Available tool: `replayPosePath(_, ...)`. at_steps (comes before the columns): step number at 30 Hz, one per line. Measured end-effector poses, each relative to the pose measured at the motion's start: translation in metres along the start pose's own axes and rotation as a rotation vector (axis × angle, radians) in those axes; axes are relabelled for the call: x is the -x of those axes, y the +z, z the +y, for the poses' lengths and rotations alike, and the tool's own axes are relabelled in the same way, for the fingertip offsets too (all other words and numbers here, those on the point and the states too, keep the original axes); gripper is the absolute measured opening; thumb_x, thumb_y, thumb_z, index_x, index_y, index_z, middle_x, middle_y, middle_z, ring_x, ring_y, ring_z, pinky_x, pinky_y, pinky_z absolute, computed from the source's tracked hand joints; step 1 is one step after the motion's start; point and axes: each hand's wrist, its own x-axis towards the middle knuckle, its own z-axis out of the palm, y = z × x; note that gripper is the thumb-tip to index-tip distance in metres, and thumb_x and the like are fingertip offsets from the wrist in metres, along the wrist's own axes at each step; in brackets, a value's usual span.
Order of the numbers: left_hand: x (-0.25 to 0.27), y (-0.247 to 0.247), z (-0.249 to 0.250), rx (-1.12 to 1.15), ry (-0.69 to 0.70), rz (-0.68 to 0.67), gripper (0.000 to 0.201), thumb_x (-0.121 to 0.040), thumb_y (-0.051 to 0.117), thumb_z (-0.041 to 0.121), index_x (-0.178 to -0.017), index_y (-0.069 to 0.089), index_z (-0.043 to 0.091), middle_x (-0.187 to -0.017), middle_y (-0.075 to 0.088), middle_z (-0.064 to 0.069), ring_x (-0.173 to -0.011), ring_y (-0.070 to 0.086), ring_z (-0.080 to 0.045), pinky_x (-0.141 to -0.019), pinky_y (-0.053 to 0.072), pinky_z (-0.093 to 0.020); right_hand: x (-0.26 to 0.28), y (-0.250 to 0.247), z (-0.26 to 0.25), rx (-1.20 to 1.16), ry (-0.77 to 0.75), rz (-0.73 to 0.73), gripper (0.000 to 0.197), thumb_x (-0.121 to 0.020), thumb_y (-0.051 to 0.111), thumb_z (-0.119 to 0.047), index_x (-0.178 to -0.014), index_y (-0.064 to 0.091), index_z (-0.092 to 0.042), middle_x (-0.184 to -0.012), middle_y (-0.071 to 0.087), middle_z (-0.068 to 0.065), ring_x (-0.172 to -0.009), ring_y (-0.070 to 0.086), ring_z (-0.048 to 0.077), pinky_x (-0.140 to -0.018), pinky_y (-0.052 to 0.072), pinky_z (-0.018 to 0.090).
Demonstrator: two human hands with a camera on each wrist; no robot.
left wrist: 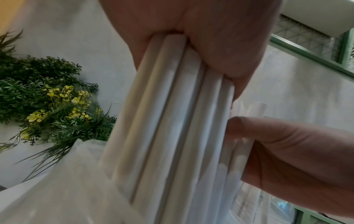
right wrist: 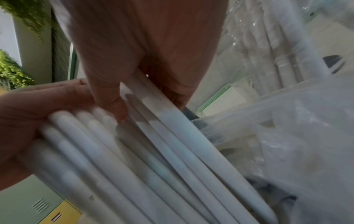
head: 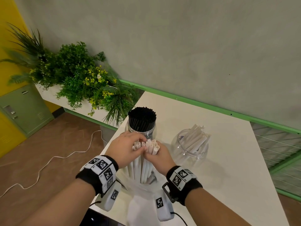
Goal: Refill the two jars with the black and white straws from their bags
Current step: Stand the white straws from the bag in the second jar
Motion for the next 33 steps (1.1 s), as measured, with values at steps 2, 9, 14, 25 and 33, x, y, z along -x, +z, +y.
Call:
replayPosePath(2,0.0,-0.001,-0.001,-0.007,0.014,0.012,0.016,-0.087,0.058,0.043,-0.101,0.061,0.037,-0.104,0.059,0.022,-0.097,0.048,-0.006,-0.079,0.036,-0.021,0.001,0.002,-0.003,0.007,-0.015,0.027,0.031,-0.074,0.068,-0.028,-0.1,0.065,-0.012,-0.094,0.07,0.004,-0.09,0.066,0.019,-0.083,0.052,0.038)
replayPosePath(9,-0.001,-0.001,-0.003,0.01,0.005,0.036,0.018,-0.087,0.057,0.042,-0.105,0.06,0.038,-0.1,0.06,0.024,-0.096,0.05,-0.008,-0.073,0.034,-0.019,0.006,-0.012,-0.015,0.001,-0.102,0.059,0.018,-0.087,0.07,-0.012,-0.102,0.062,-0.011,-0.092,0.069,-0.004,-0.091,0.065,0.011,-0.082,0.051,0.023)
replayPosePath(14,-0.003,0.001,0.002,0.059,-0.034,0.048,0.025,-0.085,0.058,0.046,-0.107,0.052,0.037,-0.093,0.058,0.025,-0.098,0.05,-0.005,-0.075,0.039,-0.024,0.003,0.0,-0.015,0.063,-0.056,0.025,0.028,-0.086,0.069,-0.011,-0.112,0.059,-0.015,-0.1,0.069,-0.004,-0.091,0.063,0.001,-0.079,0.048,0.016)
replayPosePath(25,-0.004,-0.005,-0.003,0.043,-0.083,0.028,0.021,-0.087,0.059,0.043,-0.105,0.051,0.037,-0.09,0.061,0.025,-0.096,0.046,-0.003,-0.067,0.029,-0.009,0.008,-0.036,-0.058,0.001,-0.1,0.383,0.036,-0.091,0.063,-0.017,-0.121,0.045,-0.024,-0.116,0.066,-0.001,-0.11,0.063,0.013,-0.101,0.046,0.038)
replayPosePath(33,-0.008,-0.002,0.0,0.015,-0.075,0.01,0.018,-0.088,0.057,0.044,-0.104,0.052,0.037,-0.09,0.06,0.026,-0.096,0.047,-0.007,-0.069,0.033,-0.022,0.014,-0.118,-0.136,-0.046,-0.357,0.586,0.029,-0.093,0.055,0.0,-0.103,0.043,-0.025,-0.107,0.067,0.01,-0.098,0.069,0.026,-0.091,0.052,0.053)
